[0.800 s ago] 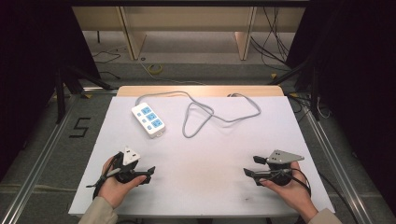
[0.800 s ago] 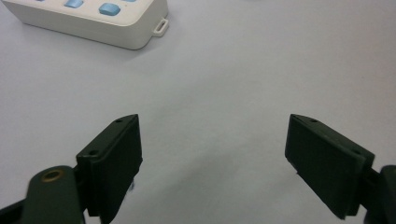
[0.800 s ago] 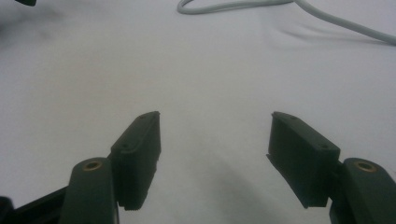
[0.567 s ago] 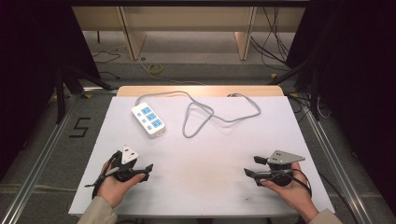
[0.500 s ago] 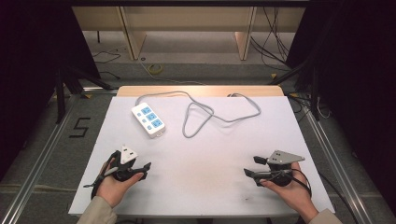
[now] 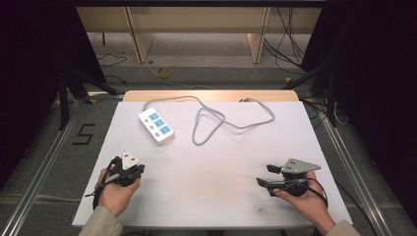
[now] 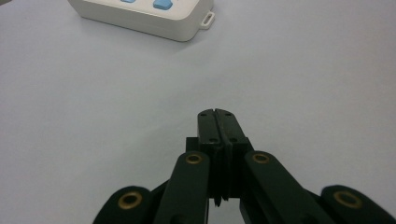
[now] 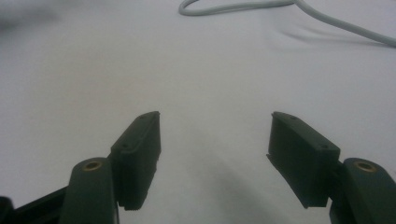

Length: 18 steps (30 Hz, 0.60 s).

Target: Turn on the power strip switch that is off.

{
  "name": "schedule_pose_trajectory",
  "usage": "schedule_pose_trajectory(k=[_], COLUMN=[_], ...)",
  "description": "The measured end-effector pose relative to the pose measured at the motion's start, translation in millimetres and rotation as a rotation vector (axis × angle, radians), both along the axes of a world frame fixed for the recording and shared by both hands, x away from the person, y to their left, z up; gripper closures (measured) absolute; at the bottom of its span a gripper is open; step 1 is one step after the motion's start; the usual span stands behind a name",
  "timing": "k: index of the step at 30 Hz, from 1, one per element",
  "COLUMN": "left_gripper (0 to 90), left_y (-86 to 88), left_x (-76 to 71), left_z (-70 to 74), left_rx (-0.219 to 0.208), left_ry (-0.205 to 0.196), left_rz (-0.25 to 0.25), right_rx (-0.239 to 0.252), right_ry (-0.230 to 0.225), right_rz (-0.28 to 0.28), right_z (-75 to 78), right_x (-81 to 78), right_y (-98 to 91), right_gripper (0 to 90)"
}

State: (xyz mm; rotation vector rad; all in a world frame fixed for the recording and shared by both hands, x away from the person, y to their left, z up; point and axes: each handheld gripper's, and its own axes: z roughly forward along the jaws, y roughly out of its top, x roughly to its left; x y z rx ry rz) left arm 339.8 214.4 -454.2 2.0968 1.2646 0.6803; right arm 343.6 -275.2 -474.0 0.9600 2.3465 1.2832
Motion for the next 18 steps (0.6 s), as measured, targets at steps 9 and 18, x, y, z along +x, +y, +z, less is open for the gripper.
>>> schedule_pose_trajectory(k=[9,18], left_gripper=[89.8,89.9], left_y=[-3.7,-7.7], left_x=[3.2,11.7], left_z=[4.2,10.0], left_rx=[-0.018,-0.012], left_ry=[0.024,0.027], left_rz=[0.003,0.007], right_rx=[-0.004,-0.004], right_ry=[-0.001,0.0], right_rz=[-0.005,-0.005], right_z=[0.0,-0.4], right_x=[0.0,0.1], right_y=[-0.5,-1.0], right_gripper=[35.1,35.0])
